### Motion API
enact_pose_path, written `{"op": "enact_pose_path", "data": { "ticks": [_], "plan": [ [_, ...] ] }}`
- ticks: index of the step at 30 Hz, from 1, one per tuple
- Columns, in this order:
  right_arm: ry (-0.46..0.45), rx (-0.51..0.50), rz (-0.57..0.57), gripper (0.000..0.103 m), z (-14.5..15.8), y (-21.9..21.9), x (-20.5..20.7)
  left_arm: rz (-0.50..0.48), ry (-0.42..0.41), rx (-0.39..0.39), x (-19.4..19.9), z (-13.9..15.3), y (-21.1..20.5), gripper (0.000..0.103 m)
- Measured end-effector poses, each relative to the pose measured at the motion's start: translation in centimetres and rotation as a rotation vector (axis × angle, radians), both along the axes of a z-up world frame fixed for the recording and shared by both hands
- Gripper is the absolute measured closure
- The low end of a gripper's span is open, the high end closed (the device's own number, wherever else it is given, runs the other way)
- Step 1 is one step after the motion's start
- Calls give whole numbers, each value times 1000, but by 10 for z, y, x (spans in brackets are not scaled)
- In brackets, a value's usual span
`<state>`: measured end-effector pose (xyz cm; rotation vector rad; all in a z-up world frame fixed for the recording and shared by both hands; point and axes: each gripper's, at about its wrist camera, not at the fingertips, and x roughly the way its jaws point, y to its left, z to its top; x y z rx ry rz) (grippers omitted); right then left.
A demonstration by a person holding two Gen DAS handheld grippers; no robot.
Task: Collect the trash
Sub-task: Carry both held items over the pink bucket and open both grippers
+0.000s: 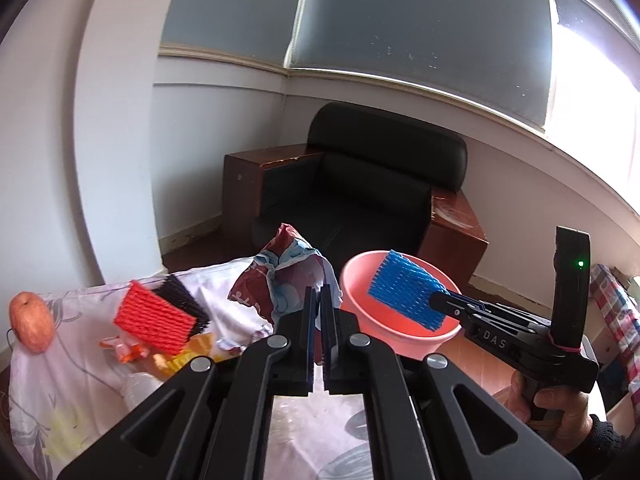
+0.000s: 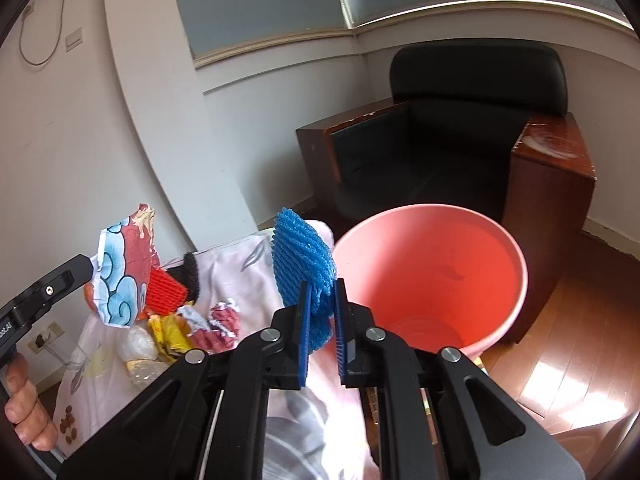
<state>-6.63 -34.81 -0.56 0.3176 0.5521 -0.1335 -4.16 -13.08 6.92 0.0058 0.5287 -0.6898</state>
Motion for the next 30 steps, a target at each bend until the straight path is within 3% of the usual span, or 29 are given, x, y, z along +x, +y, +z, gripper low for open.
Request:
{"op": "enact_pose_path", "data": {
  "ticks": [5,12,21,30],
  "plan": [
    [47,-32,-114,92,-9,-35,0,-102,2,11,-1,0,-53,101],
    [96,30,-198,92,-29,-72,8,-189,33,42,8,-12,-120,101],
    [158,24,-246,92,-51,-87,30,-206,57,106,36,-37,-177,101],
    [197,21,-251,92,-64,-97,40,-190,115,169,62,-66,-197,101]
  ]
}}
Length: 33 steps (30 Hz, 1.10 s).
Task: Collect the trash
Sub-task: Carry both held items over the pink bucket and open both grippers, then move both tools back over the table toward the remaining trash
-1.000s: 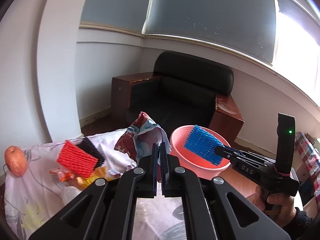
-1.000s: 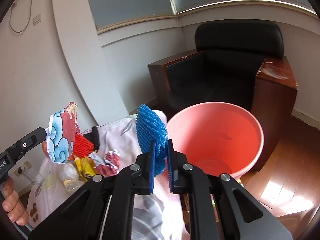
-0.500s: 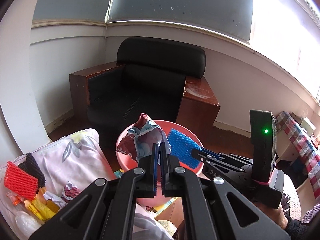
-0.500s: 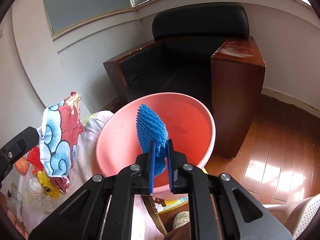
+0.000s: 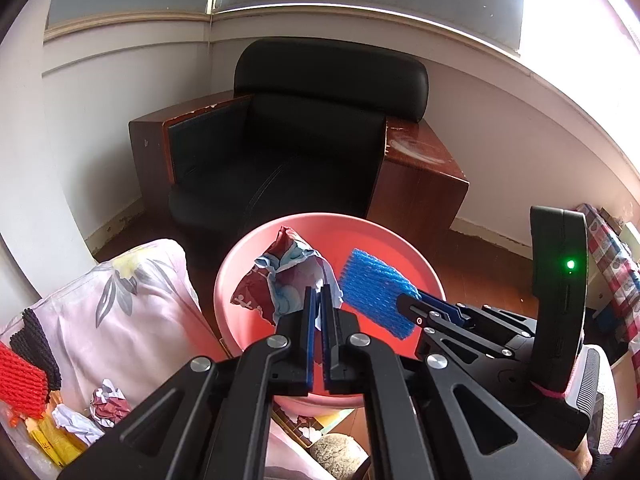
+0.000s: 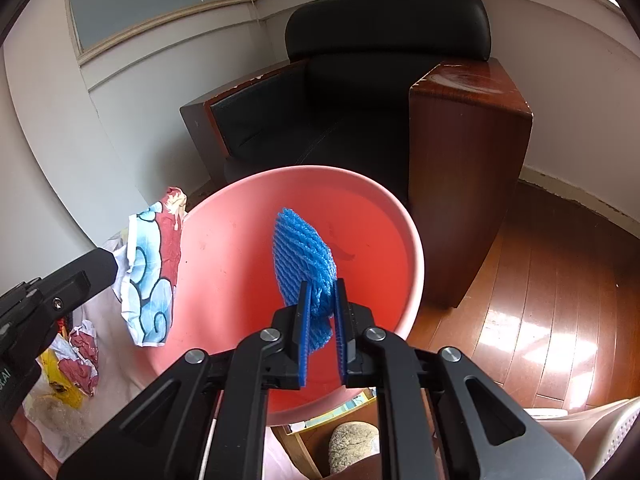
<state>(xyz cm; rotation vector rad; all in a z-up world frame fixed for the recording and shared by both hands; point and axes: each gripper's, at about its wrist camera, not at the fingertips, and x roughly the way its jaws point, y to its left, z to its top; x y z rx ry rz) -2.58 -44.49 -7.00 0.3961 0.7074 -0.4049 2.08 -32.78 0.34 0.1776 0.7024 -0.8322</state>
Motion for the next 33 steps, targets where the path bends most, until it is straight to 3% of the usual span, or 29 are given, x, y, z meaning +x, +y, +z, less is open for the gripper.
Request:
{"op": "enact_pose_path", "data": {
  "ticks": [9,11,13,15,21,33],
  "plan": [
    [-5,6,10,91,-1,3,6,25,2,9,7,-4,3,97],
    [-8,18,9,90,-1,2,6,30,-1,3,6,-1,8,92],
    [-11,27,5,90,-1,1,5,36,-7,-3,5,1,12,72],
    [-12,40,-1,89,-1,0,5,48,-30,-12,3,5,16,64],
    [-39,74,6,78,4,0,1,46,-69,-22,-7,18,26,61],
    [-87,51,98,75,25,32,-9,90,-103,-45,-24,40,65,57]
  ]
}}
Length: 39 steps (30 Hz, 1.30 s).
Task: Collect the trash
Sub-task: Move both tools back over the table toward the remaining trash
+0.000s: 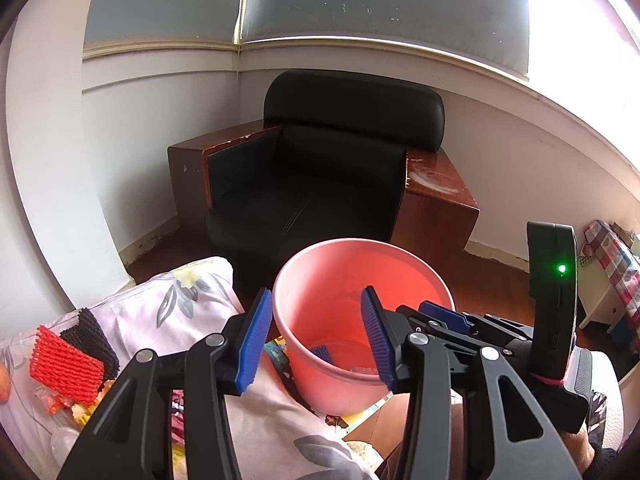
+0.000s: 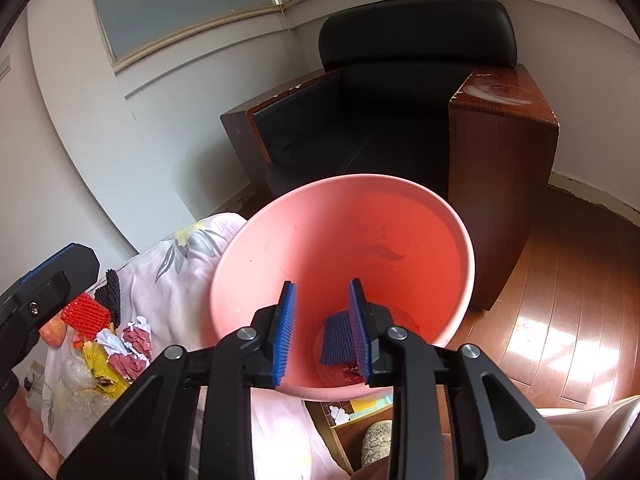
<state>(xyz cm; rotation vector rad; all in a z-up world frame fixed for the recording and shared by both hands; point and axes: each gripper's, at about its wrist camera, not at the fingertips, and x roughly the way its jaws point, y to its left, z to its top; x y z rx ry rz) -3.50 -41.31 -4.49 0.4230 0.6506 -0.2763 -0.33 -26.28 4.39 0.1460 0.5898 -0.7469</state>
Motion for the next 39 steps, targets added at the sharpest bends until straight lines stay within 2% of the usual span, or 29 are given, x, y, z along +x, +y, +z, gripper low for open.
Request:
{"op": "enact_pose_path", "data": {
  "ticks": [12,20,31,39],
  "plan": [
    [-58,-8,124,75,18,57,-18,115,-16,-5,-17,10,73,57],
    [-83,-15,213,75,22,95,-24,218,-26,29,-25,8,124,57],
    [-57,-22,286,75,12,115,-24,336,16,66,-32,-12,186,57],
    [1,-9,347,75,-7,135,-20,389,91,94,-39,-41,216,57]
  ]
}}
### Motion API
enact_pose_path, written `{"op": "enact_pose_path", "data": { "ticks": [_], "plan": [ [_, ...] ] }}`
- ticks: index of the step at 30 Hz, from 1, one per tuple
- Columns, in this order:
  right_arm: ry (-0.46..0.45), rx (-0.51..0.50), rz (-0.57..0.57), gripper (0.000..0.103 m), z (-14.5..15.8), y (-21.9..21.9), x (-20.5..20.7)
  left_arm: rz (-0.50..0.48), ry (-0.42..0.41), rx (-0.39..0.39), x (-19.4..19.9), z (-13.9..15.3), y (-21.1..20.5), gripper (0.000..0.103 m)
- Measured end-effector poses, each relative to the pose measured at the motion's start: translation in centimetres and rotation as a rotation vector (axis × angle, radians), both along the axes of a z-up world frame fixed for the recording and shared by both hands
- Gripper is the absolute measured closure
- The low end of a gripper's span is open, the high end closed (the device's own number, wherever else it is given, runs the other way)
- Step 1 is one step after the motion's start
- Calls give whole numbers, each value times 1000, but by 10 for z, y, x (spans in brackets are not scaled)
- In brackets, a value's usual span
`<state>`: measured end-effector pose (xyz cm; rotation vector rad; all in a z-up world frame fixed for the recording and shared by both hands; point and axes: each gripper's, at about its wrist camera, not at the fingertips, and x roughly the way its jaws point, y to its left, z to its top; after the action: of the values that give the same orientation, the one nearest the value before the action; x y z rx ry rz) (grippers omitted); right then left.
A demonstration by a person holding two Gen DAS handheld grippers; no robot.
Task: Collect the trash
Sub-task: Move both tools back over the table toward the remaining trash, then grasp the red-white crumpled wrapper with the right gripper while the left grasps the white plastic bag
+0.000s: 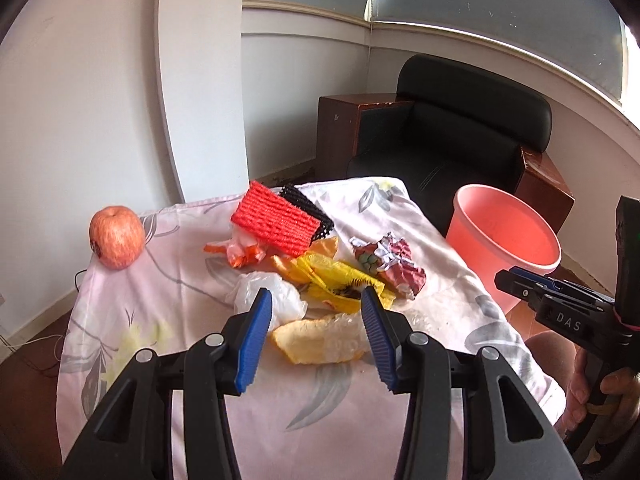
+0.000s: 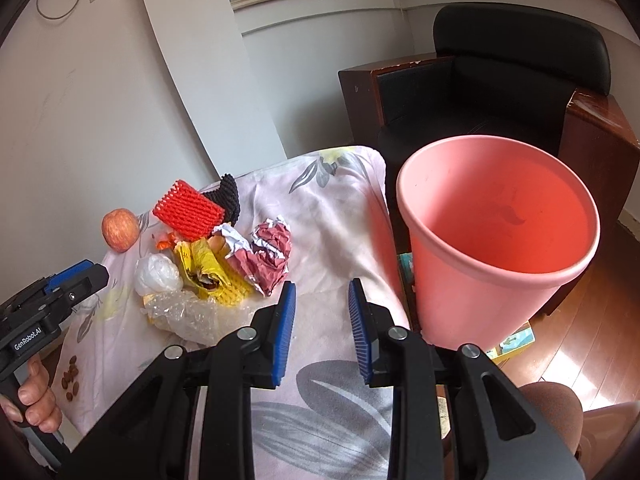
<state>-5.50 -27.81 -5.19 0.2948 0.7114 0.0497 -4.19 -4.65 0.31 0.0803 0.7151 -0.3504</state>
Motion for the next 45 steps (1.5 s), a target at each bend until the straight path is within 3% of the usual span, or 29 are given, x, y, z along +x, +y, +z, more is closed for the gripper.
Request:
{"op": "enact_pose_path", "data": {
  "ticks": [6,12,21,22,24,28,32,36,41,45],
  "plan": [
    [10,-10,67,75,-4,19,3,10,34,6,5,-17,12,57],
    [15,-13,98,75,-4,29,9,50,45,-44,33,-20,19,57],
    [3,62,200,75,0,40,22,94,115,-6,69,-49,16,57],
    [3,68,210,75,-1,41,25,97,127,-18,70,-52,18,59],
    [9,68,210,75,-3,41,34,98,144,-35,71,-55,23,74],
    [27,48,196,75,-8,37,52,104,133,-65,69,-55,36,83],
    [33,62,213,75,-7,41,69,116,109,-93,65,-50,49,85],
    [20,3,256,75,-1,60,86,133,100,-124,65,-45,58,86],
    [84,-84,245,75,-16,70,100,139,89,-136,63,-40,64,86],
    [107,-85,237,75,-30,64,94,136,91,-139,60,-38,67,86]
  ]
}}
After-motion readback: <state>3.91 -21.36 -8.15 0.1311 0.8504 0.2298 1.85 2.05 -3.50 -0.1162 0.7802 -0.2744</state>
